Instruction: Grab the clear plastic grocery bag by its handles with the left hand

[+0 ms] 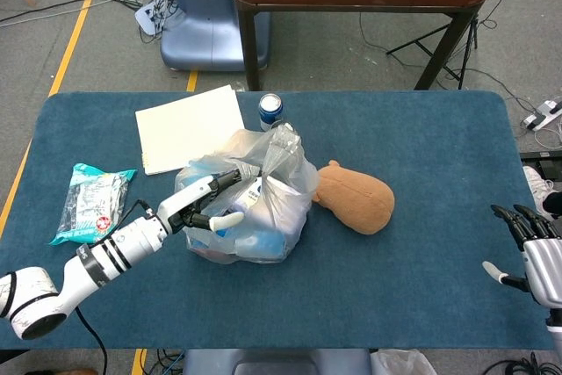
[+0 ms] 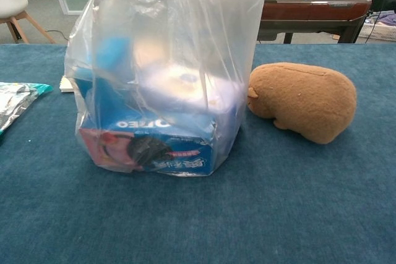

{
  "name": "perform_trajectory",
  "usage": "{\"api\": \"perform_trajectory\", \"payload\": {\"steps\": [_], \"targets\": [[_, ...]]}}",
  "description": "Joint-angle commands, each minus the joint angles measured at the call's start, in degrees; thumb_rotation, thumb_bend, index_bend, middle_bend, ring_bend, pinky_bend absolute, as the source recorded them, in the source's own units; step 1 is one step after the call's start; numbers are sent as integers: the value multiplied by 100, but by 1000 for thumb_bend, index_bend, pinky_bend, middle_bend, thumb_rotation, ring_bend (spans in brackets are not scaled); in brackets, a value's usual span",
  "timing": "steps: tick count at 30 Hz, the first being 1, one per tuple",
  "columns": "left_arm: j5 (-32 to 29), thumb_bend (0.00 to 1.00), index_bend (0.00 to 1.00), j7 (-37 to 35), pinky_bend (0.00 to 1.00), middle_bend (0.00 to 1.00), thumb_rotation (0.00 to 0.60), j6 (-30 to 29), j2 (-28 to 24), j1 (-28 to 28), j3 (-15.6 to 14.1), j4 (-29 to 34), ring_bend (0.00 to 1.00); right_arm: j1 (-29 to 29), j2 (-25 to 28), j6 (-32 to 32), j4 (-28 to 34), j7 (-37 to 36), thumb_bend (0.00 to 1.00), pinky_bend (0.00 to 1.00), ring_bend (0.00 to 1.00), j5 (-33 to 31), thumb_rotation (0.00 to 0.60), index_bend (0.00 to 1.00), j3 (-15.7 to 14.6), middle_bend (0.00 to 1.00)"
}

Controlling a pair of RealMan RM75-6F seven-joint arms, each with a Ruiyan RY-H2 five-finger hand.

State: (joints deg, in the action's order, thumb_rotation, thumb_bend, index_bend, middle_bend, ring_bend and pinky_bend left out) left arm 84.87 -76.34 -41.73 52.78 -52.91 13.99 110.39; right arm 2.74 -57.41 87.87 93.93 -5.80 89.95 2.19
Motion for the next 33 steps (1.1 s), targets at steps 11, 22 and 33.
{"api": "perform_trajectory", "payload": {"steps": [11,22,33], "targets": [[-288,237,128,-777,0,71,277,613,263,-433,381,-263,69,-22,-25,-25,-87,-71,99,212,118,-58,600,151,3,262],[-514,225,149,-951,0,71,165,1094,501,-856,628,-391,66,-54,-55,-13,-155,-142,99,212,118,-74,600,151,-4,262],[-885,224,163,-1584,0,82,156,1423,662,-1004,1138,-470,70,-79,-45,-10,-198,-198,98,212,118,-90,600,151,-5,262]]}}
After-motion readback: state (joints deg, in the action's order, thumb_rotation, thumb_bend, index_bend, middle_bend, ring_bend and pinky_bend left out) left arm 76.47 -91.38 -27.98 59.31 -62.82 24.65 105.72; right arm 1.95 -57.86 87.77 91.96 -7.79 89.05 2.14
